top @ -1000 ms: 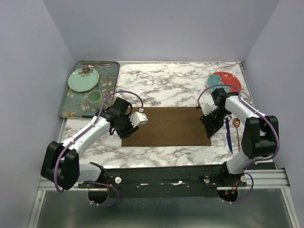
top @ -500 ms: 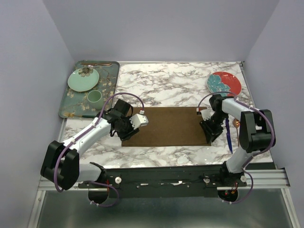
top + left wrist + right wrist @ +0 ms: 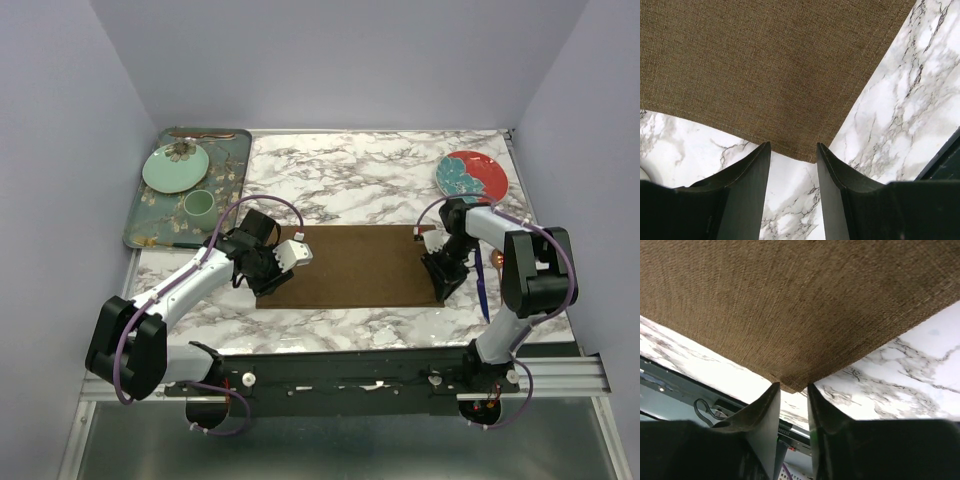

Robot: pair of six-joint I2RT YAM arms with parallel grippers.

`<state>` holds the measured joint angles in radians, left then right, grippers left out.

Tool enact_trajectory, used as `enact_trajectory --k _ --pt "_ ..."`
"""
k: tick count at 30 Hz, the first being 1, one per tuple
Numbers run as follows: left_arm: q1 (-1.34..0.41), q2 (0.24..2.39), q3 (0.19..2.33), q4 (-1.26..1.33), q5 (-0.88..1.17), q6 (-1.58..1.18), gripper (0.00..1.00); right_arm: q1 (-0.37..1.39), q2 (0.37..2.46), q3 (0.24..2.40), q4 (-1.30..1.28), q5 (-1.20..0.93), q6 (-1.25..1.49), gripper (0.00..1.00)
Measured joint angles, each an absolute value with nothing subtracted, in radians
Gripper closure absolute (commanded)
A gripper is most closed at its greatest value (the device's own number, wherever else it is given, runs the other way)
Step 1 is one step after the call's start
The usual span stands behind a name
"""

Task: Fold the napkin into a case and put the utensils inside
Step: Fold and flatten the napkin at the center of the board.

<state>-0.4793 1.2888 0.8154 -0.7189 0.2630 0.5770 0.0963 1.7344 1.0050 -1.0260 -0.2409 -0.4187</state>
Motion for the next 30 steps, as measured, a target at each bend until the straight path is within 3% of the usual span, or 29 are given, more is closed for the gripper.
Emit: enact_trajectory --k 3,6,30 --pt "-0.479 1.289 0.815 -0.719 0.263 0.577 0.49 0.096 1.741 1.005 -1.018 -0.229 -0.415 0.82" --pt "-0.48 1.289 0.815 -0.719 0.263 0.577 0.49 0.096 1.741 1.005 -1.017 -0.222 -0.411 0.99" --pt "-0.48 1.288 0.798 -0.712 0.262 0.571 0.48 0.096 1.635 1.003 -1.104 -0.233 -0.417 0.99"
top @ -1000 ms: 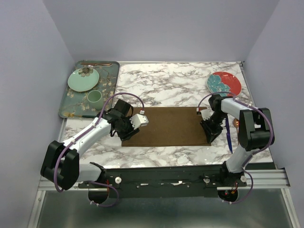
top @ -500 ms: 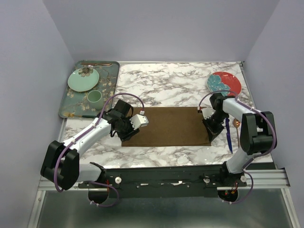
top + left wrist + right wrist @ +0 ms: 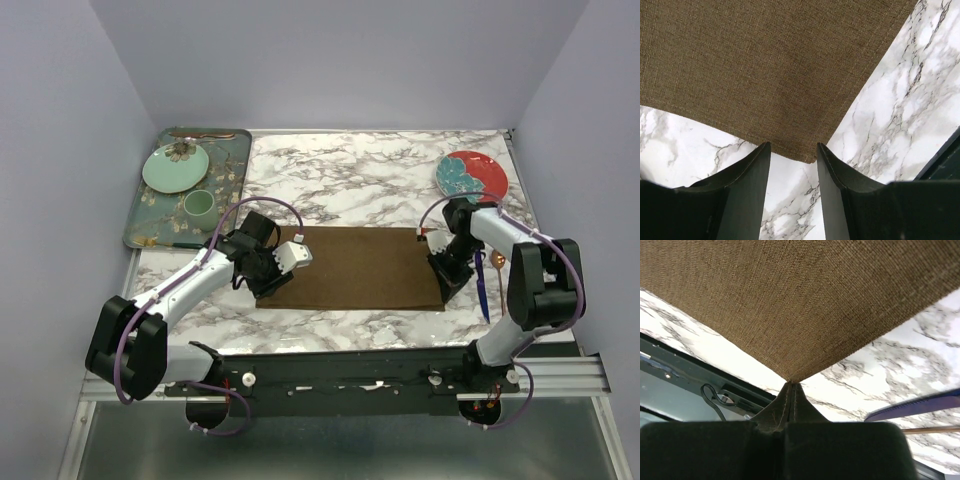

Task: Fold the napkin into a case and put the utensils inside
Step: Fold and flatten the napkin at the center of the board, then smooth out the rectangle-folded napkin at the center of the board.

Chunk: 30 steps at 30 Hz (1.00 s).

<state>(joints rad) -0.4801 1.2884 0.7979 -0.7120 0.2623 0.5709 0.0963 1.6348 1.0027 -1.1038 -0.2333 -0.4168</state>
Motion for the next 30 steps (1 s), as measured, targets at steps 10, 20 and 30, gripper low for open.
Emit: enact_trajectory --k 10,20,30 --pt "-0.469 1.282 0.819 -0.719 0.275 0.487 0.01 0.098 1.796 1.04 -1.103 -0.226 -0.43 0.33" --pt "-0.421 1.134 1.146 -0.613 0.324 0.266 0.01 0.098 1.478 1.46 -1.127 -0.32 -0.52 0.0" --pt "-0.421 1.533 1.444 -0.418 0.541 -0.039 0.01 0.099 1.561 1.642 -0.755 -0.652 -0.224 0.0"
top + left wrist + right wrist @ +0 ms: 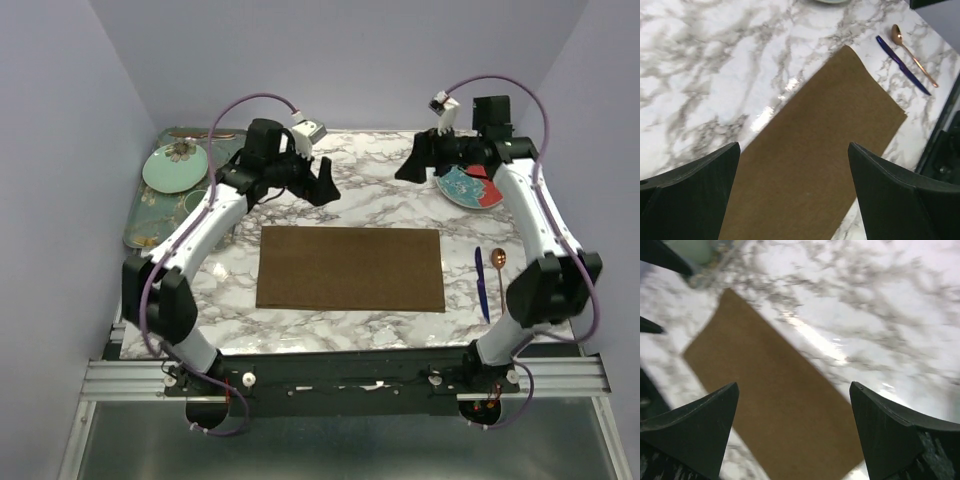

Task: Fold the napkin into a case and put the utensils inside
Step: Smooth out the rectangle-folded napkin at the center of the board.

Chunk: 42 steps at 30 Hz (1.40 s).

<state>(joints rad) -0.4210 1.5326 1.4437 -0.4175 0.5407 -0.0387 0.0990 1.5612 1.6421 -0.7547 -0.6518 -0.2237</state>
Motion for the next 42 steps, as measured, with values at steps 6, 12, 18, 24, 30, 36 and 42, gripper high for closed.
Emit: enact_trajectory --k 6,12,18,24,30,36,42 --pt "-0.421 1.761 1.435 -0.294 0.728 -0.337 0.01 0.115 1.846 1.579 -0.664 -0.93 0.046 0.0" --pt "-0.423 1.967 1.406 -0.106 0.902 -0.6 0.01 0.185 1.928 1.457 -0.575 -1.06 0.242 0.0" --pt "-0.422 2.106 1.414 0.005 0.993 -0.733 0.01 0.227 2.011 1.445 -0.407 -1.124 0.379 0.0" --pt "-0.4 2.199 1.418 0.065 1.023 -0.783 0.01 0.224 2.128 1.414 -0.334 -1.131 0.431 0.0" --pt "-0.355 2.232 1.406 0.087 1.045 -0.796 0.01 0.202 2.184 1.401 -0.322 -1.118 0.436 0.0" --pt "-0.283 2.209 1.335 0.114 1.092 -0.786 0.01 0.181 2.206 1.402 -0.327 -1.12 0.439 0.0" --pt "-0.21 2.171 1.303 0.017 1.112 -0.689 0.01 0.171 2.207 1.404 -0.35 -1.12 0.425 0.0"
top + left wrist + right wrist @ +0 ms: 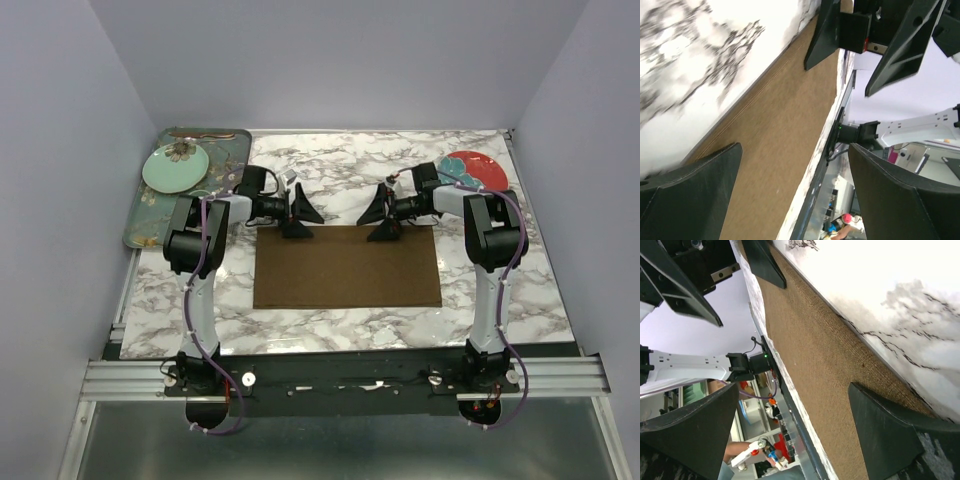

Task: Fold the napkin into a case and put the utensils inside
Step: Smooth out the rectangle-folded napkin at the center of the board.

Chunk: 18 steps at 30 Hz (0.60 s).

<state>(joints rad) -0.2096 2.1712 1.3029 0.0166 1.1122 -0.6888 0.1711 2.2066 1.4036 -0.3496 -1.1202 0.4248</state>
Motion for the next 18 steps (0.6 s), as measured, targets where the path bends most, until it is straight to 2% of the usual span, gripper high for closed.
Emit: enact_trajectory --k 10,18 --pt "-0.07 2.16 1.352 -0.327 1.171 -0.376 0.01 0.146 2.207 1.407 -0.399 -1.121 0.401 0.0" --pt "-0.048 2.19 1.427 -0.522 1.19 -0.199 0.01 0.144 2.207 1.42 -0.435 -1.119 0.368 0.0"
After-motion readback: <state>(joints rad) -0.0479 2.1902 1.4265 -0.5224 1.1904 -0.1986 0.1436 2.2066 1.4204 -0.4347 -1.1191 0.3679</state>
